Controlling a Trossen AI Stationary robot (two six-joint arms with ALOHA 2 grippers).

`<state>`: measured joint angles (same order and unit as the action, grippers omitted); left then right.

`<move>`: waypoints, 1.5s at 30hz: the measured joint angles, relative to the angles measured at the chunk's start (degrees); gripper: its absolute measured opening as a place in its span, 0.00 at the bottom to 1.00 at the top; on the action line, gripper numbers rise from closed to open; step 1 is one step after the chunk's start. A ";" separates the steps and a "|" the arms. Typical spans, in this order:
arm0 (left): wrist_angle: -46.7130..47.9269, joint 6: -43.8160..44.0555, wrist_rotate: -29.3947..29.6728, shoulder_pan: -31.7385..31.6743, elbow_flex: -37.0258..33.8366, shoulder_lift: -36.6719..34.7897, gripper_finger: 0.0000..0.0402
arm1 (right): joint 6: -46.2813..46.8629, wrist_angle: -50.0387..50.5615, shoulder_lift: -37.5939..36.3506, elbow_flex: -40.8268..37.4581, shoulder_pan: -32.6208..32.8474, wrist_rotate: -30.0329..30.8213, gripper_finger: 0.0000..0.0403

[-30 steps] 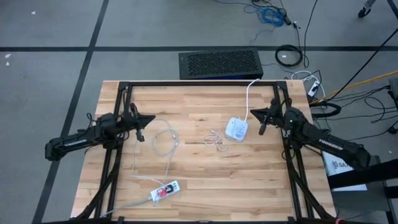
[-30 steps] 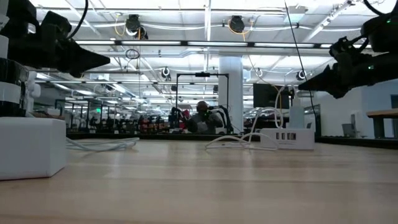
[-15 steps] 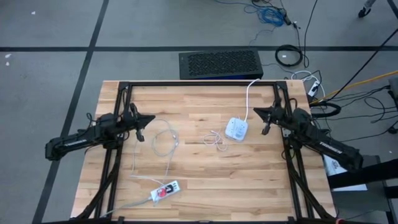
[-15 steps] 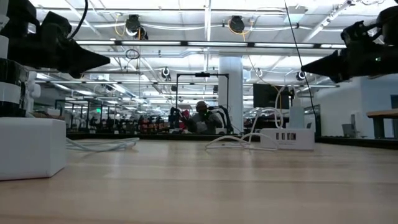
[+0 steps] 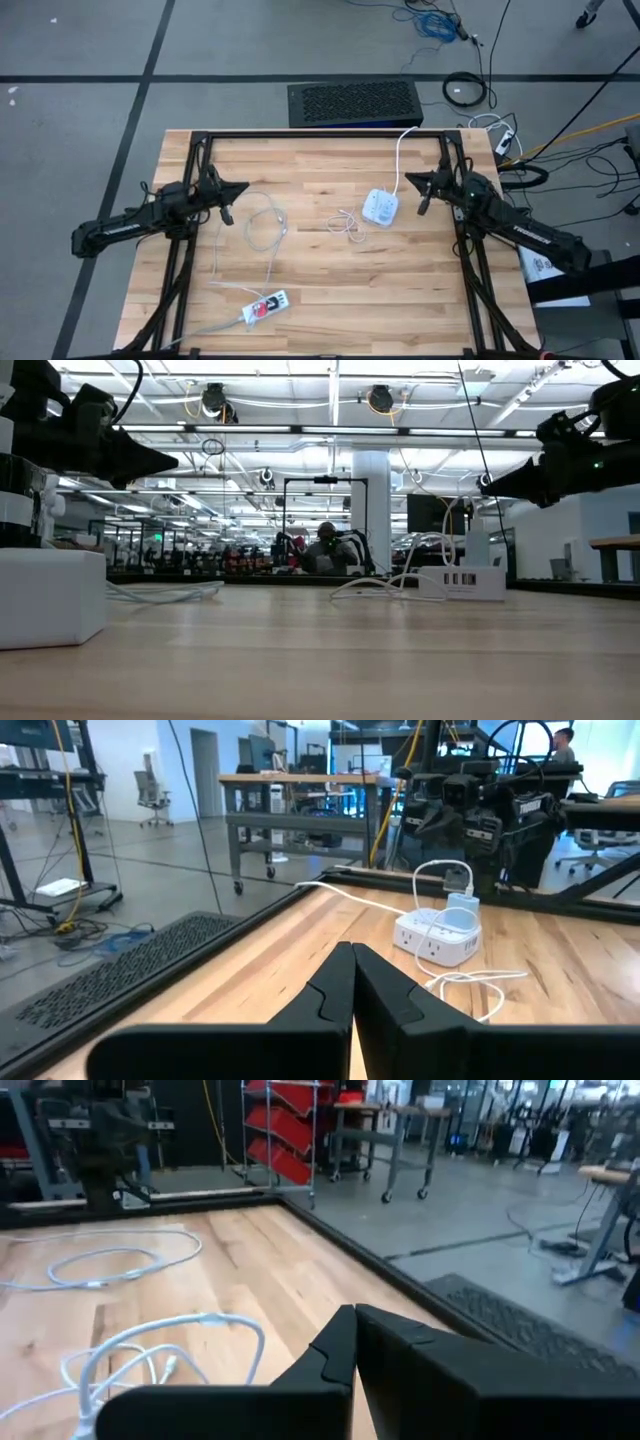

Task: Insert USB
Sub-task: Return to Home Position

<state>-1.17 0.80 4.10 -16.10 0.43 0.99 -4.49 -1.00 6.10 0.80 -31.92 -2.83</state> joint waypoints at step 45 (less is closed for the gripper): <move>0.04 0.07 -0.17 0.02 -0.02 0.00 0.02 | 9.81 -0.10 4.53 0.00 0.04 -0.20 0.00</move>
<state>-1.13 0.86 3.92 -16.08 0.40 0.99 5.32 -1.10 10.63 0.80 -31.88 -3.03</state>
